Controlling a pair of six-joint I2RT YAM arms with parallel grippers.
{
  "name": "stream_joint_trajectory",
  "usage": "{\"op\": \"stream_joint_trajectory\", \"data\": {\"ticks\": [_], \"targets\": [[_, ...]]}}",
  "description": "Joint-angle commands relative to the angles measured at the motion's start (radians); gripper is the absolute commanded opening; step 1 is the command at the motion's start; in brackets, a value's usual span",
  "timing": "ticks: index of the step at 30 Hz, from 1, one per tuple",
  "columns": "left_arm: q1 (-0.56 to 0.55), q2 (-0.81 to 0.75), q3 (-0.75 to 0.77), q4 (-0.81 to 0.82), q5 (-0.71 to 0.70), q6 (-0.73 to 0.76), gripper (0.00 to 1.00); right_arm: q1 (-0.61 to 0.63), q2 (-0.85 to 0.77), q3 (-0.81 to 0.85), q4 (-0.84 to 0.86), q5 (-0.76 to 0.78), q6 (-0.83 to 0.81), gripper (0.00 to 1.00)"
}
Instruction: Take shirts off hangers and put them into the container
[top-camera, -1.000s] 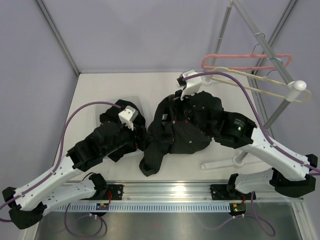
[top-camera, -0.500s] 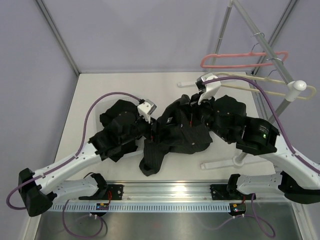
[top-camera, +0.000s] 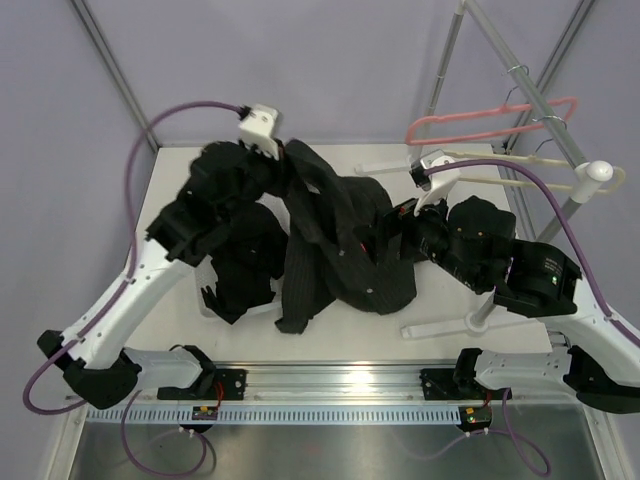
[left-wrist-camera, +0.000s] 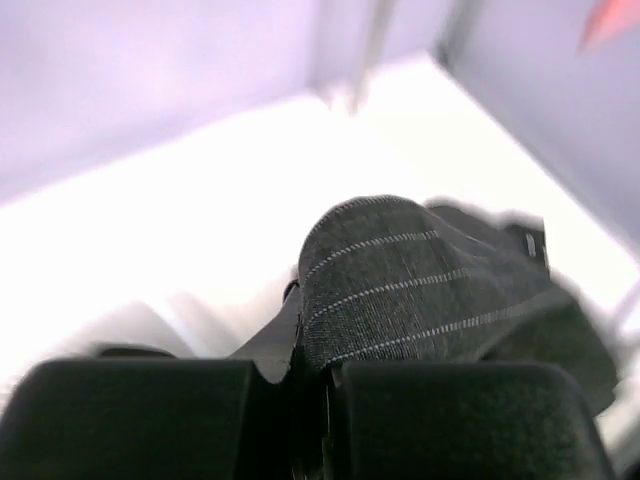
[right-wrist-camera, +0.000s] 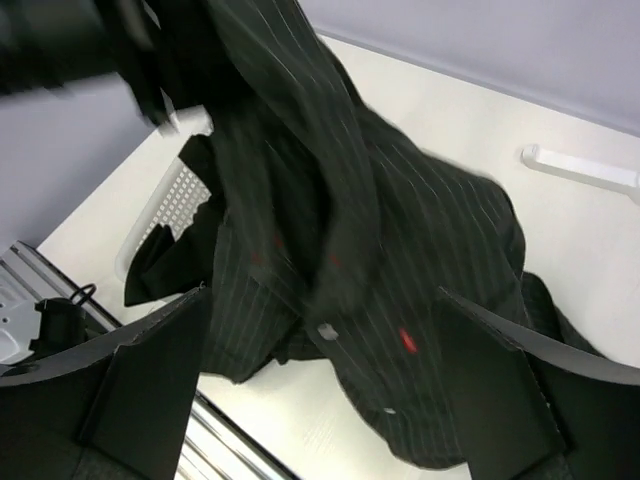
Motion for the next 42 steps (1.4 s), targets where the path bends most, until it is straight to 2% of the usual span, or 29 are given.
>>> {"op": "stream_joint_trajectory", "data": {"ticks": [1, 2, 7, 9, 13, 20, 25, 28, 38, 42], "targets": [[0.060, -0.060, 0.292, -0.088, -0.149, 0.147, 0.00, -0.002, -0.034, -0.022, 0.039, 0.004, -0.014, 1.00], [0.066, -0.051, 0.397, -0.105, -0.142, 0.163, 0.00, -0.003, -0.034, -0.025, 0.047, 0.002, -0.015, 0.99], [0.075, 0.007, 0.620, -0.160, -0.173, 0.305, 0.00, -0.003, -0.008, -0.045, 0.086, -0.027, -0.018, 1.00], [0.080, 0.006, 0.625, -0.130, -0.208, 0.362, 0.00, -0.003, -0.001, -0.055, 0.097, -0.047, -0.017, 0.99], [0.123, -0.026, 0.558, 0.057, -0.241, 0.436, 0.00, -0.003, 0.004, -0.079, 0.114, -0.065, -0.021, 0.99], [0.197, -0.023, 0.560, 0.341, -0.162, 0.514, 0.00, -0.003, 0.013, -0.154, 0.132, -0.073, -0.017, 0.99], [0.223, 0.037, 0.663, 0.419, -0.173, 0.588, 0.00, -0.002, 0.021, -0.202, 0.140, -0.090, 0.002, 0.99], [0.227, 0.046, 0.728, 0.413, -0.167, 0.615, 0.00, -0.003, 0.025, -0.222, 0.151, -0.082, -0.007, 0.99], [0.232, 0.006, 0.737, 0.539, -0.199, 0.836, 0.00, -0.003, 0.070, -0.257, 0.163, -0.105, -0.004, 0.99], [0.232, 0.006, 0.746, 0.605, -0.205, 0.879, 0.00, -0.003, 0.084, -0.257, 0.165, -0.113, 0.003, 0.99]]}}
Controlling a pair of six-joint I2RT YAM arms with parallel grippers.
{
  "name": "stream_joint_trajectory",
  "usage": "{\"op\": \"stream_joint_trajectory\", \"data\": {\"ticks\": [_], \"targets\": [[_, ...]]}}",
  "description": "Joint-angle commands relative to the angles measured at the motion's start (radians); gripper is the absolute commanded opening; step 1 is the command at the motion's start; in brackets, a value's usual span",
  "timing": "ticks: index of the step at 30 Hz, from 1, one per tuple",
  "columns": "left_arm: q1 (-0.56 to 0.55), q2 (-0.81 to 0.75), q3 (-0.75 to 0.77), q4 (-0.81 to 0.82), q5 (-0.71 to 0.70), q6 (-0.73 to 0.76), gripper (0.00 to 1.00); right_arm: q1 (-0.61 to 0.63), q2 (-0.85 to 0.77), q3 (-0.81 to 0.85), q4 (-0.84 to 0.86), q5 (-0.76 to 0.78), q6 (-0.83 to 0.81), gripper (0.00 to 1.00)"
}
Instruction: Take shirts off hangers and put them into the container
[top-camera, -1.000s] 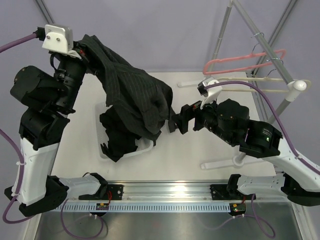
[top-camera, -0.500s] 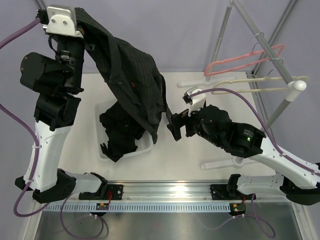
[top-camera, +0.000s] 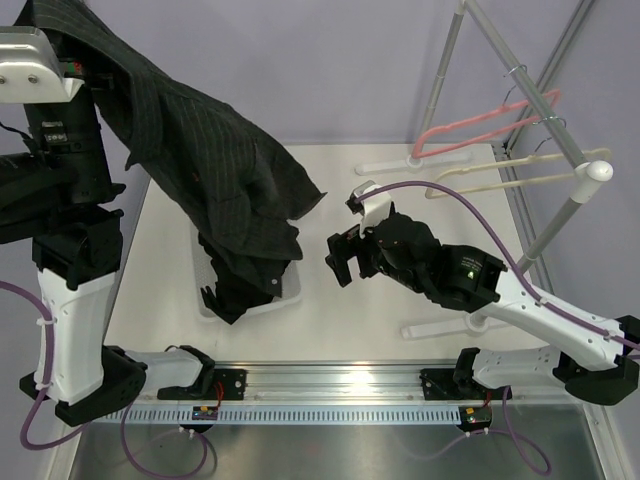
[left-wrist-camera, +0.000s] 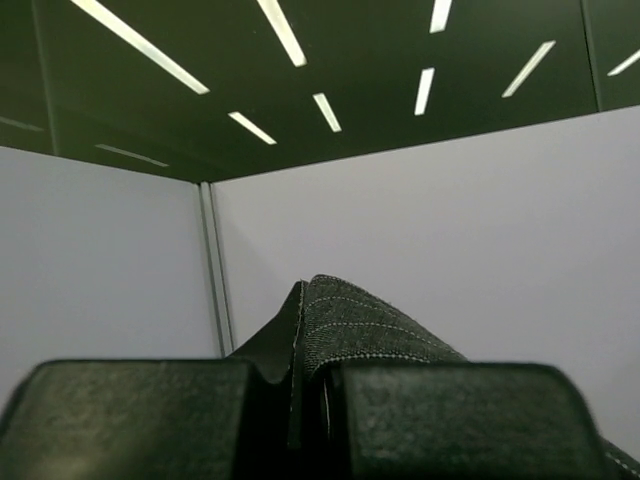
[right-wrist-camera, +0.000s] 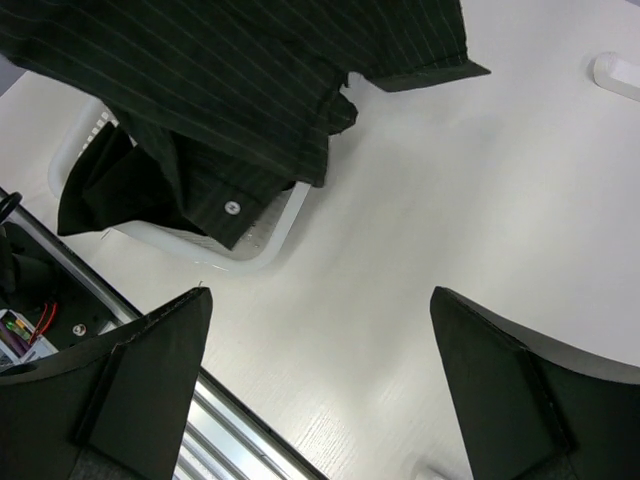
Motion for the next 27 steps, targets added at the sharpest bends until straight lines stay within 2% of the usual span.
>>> {"op": "stream_joint_trajectory", "data": {"ticks": [1, 14, 19, 21, 26, 27], "targets": [[0.006, -0.009, 0.035, 0.158, -0.010, 0.091, 0.00, -0.003, 0.009, 0.006, 0.037, -0.032, 0.004, 1.00], [0.006, -0.002, -0.006, 0.247, -0.013, 0.151, 0.00, -0.005, 0.083, 0.044, 0.080, -0.005, -0.013, 0.99], [0.014, -0.031, -0.098, 0.267, -0.027, 0.150, 0.00, -0.072, 0.256, 0.182, 0.128, -0.014, 0.036, 0.99], [0.018, -0.045, -0.117, 0.269, -0.030, 0.150, 0.00, -0.116, 0.324, 0.245, 0.158, -0.090, 0.041, 0.99], [0.035, -0.068, -0.157, 0.276, -0.025, 0.136, 0.00, -0.156, 0.504, 0.419, 0.126, -0.118, -0.036, 0.97], [0.037, -0.071, -0.158, 0.275, -0.022, 0.134, 0.00, -0.166, 0.525, 0.439, 0.120, -0.133, -0.046, 0.93]]}}
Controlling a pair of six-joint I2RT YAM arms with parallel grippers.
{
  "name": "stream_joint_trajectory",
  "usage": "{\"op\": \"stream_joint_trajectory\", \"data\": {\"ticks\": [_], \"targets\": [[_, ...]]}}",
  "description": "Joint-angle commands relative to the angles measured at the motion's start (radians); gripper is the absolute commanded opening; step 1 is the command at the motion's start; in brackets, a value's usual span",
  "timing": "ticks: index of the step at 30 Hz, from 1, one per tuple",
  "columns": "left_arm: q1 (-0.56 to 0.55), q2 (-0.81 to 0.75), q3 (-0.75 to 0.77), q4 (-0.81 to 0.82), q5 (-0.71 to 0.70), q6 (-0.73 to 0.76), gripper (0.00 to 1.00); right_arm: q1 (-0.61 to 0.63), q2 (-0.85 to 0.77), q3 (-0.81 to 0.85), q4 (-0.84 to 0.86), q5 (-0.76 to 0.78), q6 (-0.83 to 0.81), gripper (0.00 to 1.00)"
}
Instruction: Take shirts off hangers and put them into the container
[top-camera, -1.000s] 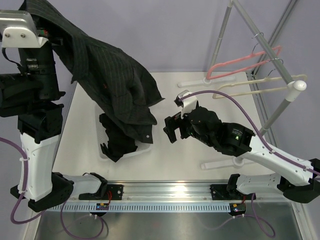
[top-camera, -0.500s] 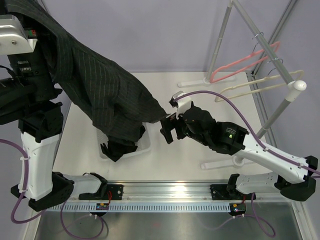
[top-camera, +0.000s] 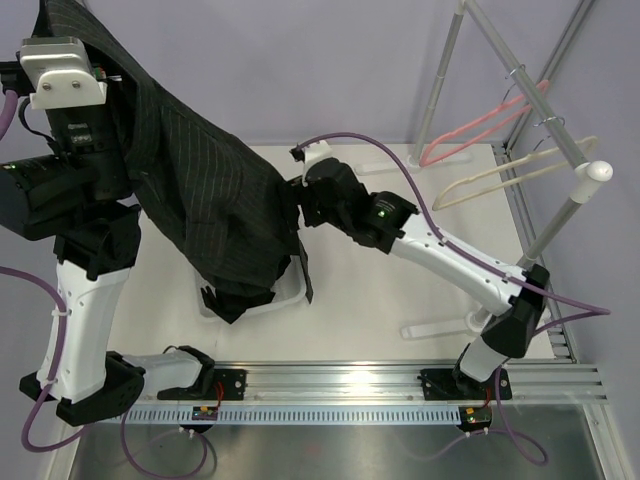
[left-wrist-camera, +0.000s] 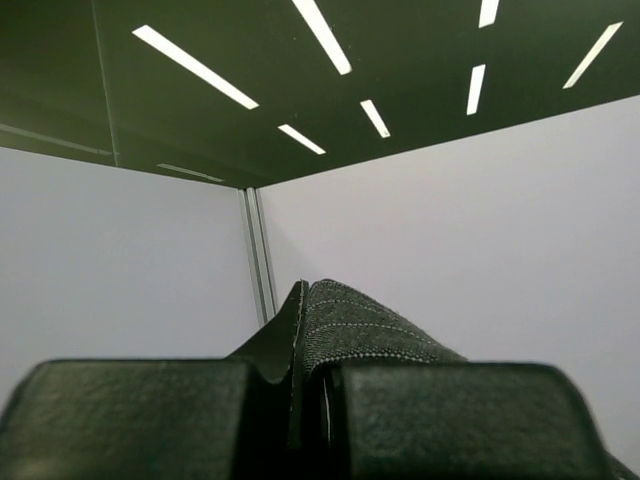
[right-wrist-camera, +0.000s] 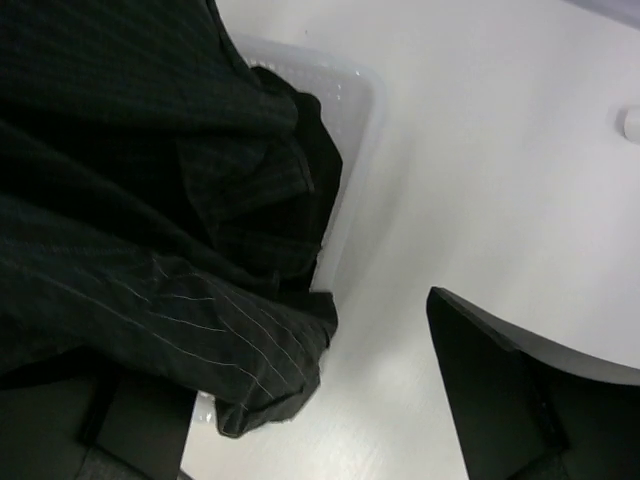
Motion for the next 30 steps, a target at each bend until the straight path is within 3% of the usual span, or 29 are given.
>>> {"op": "stream_joint_trajectory", "data": {"ticks": [1, 2, 3, 5, 6, 11, 14, 16, 20, 23, 24, 30], "targets": [[0.009, -0.041, 0.000, 0.082, -0.001, 0.002, 0.00, -0.022, 0.069, 0.113, 0.012, -0.067, -0.048, 0.87], [0.009, -0.043, -0.007, 0.081, 0.005, 0.002, 0.00, -0.024, 0.085, 0.114, 0.024, -0.090, -0.045, 0.77], [0.011, -0.044, -0.011, 0.082, 0.006, 0.006, 0.00, -0.024, 0.091, 0.113, 0.029, -0.118, -0.033, 0.44], [0.009, -0.049, -0.020, 0.090, 0.003, 0.011, 0.00, -0.024, 0.108, 0.113, 0.036, -0.211, -0.024, 0.07], [0.009, -0.050, -0.033, 0.099, 0.000, 0.012, 0.00, -0.024, 0.111, 0.111, 0.044, -0.246, -0.014, 0.00], [0.015, -0.058, -0.091, 0.137, -0.020, 0.025, 0.00, 0.022, 0.108, 0.158, 0.156, -0.615, -0.102, 0.00], [0.037, -0.055, -0.120, 0.145, -0.030, -0.003, 0.00, 0.027, 0.163, 0.316, 0.141, -0.769, -0.096, 0.00], [0.052, -0.052, -0.126, 0.137, -0.030, -0.041, 0.00, 0.027, 0.212, 0.422, 0.101, -0.794, -0.114, 0.00], [0.096, -0.047, -0.146, 0.120, -0.029, -0.098, 0.00, 0.027, 0.434, 0.802, -0.094, -0.836, -0.152, 0.00], [0.118, -0.047, -0.165, 0.114, -0.018, -0.126, 0.00, 0.022, 0.523, 0.916, -0.134, -0.844, -0.146, 0.00], [0.123, -0.047, -0.168, 0.107, -0.017, -0.130, 0.00, 0.021, 0.526, 0.910, -0.132, -0.837, -0.145, 0.00], [0.167, -0.067, -0.226, 0.084, -0.006, -0.187, 0.00, 0.007, 0.405, 0.481, 0.081, -0.732, -0.097, 0.00]]}}
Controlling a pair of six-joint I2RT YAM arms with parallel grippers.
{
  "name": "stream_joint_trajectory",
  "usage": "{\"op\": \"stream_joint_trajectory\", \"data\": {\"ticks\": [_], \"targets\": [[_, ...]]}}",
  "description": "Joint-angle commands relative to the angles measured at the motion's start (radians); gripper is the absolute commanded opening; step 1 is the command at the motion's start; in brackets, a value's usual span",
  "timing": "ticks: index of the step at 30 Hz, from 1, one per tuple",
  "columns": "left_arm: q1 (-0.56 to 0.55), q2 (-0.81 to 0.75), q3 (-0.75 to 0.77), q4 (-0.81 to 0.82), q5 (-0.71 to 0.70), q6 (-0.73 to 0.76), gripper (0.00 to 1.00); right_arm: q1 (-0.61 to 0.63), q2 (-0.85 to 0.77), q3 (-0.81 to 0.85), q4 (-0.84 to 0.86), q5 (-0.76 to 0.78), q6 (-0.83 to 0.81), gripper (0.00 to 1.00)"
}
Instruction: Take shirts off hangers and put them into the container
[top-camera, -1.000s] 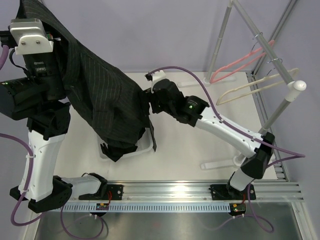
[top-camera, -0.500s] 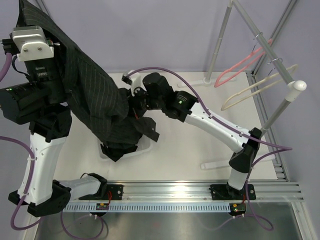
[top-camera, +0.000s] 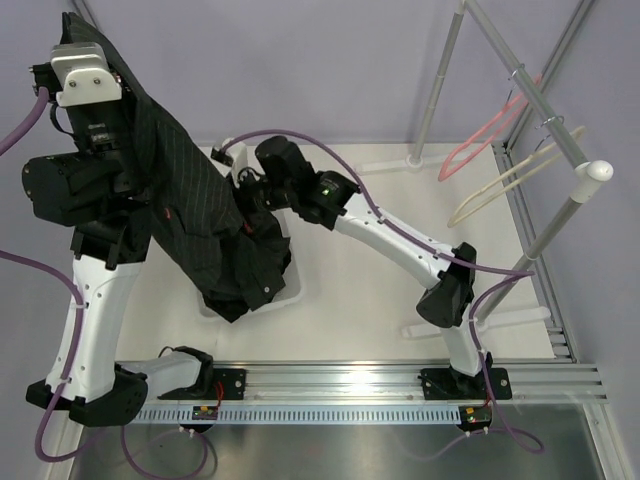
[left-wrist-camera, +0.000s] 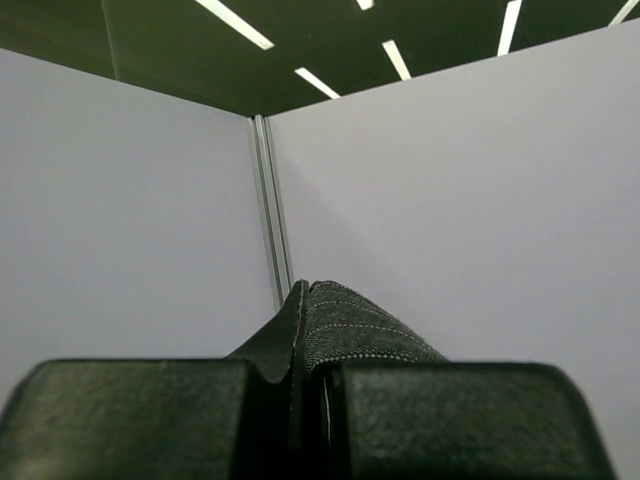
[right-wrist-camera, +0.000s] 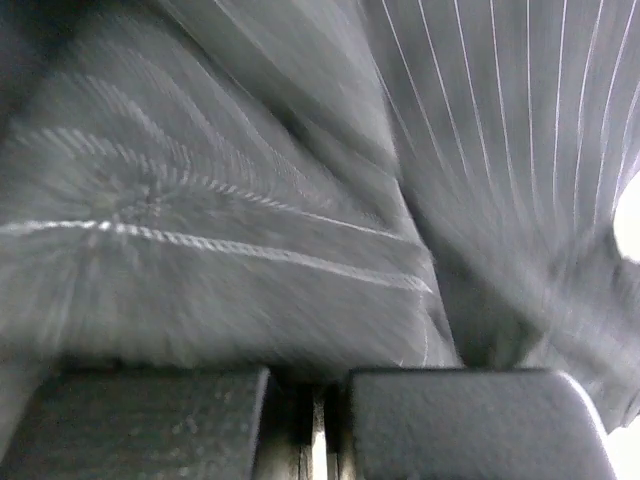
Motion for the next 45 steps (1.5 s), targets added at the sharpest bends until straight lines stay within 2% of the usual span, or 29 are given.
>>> {"op": "stream_joint_trajectory", "data": {"ticks": [1, 6, 11, 14, 16, 22, 23, 24, 26, 27, 28, 31, 34, 36, 41, 44, 45], "targets": [[0.031, -0.021, -0.025, 0.015, 0.014, -0.089, 0.00, -0.016, -0.048, -0.191, 0.075, 0.048, 0.027, 0.00], [0.068, -0.009, -0.094, -0.040, 0.016, -0.188, 0.00, -0.016, -0.036, -0.303, 0.085, 0.057, 0.078, 0.00], [0.076, -0.003, -0.174, -0.116, 0.060, -0.332, 0.00, -0.016, -0.047, -0.443, 0.116, 0.163, 0.160, 0.00], [0.074, -0.012, -0.206, -0.205, 0.085, -0.447, 0.00, -0.019, -0.022, -0.494, 0.098, 0.255, 0.220, 0.01], [0.074, -0.030, -0.225, -0.280, 0.137, -0.537, 0.00, -0.021, 0.022, -0.495, 0.066, 0.293, 0.228, 0.06], [0.076, -0.069, -0.237, -0.534, 0.205, -0.801, 0.00, -0.056, 0.099, -0.508, 0.052, 0.299, 0.259, 0.10], [0.076, -0.073, -0.251, -0.587, 0.211, -0.829, 0.00, -0.061, 0.097, -0.512, 0.049, 0.299, 0.271, 0.14], [0.074, -0.084, -0.265, -0.606, 0.237, -0.884, 0.00, -0.061, 0.081, -0.537, 0.061, 0.304, 0.273, 0.31], [0.076, -0.121, -0.306, -0.623, 0.269, -0.916, 0.00, -0.061, 0.044, -0.580, 0.087, 0.310, 0.274, 0.48], [0.076, -0.151, -0.353, -0.624, 0.286, -0.944, 0.00, -0.061, 0.004, -0.624, 0.111, 0.321, 0.273, 0.68], [0.076, -0.167, -0.370, -0.629, 0.283, -0.949, 0.00, -0.061, -0.016, -0.641, 0.113, 0.330, 0.260, 0.76], [0.076, -0.204, -0.415, -0.652, 0.246, -0.952, 0.00, -0.061, -0.091, -0.690, 0.099, 0.382, 0.245, 0.94], [0.074, -0.227, -0.407, -0.689, 0.218, -0.930, 0.00, -0.058, -0.191, -0.753, 0.108, 0.410, 0.228, 0.99], [0.074, -0.218, -0.391, -0.707, 0.206, -0.910, 0.00, -0.056, -0.244, -0.779, 0.119, 0.401, 0.221, 1.00], [0.076, -0.179, -0.354, -0.730, 0.214, -0.906, 0.00, -0.049, -0.346, -0.733, 0.087, 0.301, 0.187, 0.99], [0.074, -0.139, -0.360, -0.736, 0.261, -0.915, 0.00, -0.030, -0.399, -0.678, 0.001, 0.379, 0.201, 1.00], [0.076, -0.129, -0.367, -0.733, 0.299, -0.918, 0.00, -0.006, -0.442, -0.654, -0.054, 0.502, 0.205, 1.00]]}}
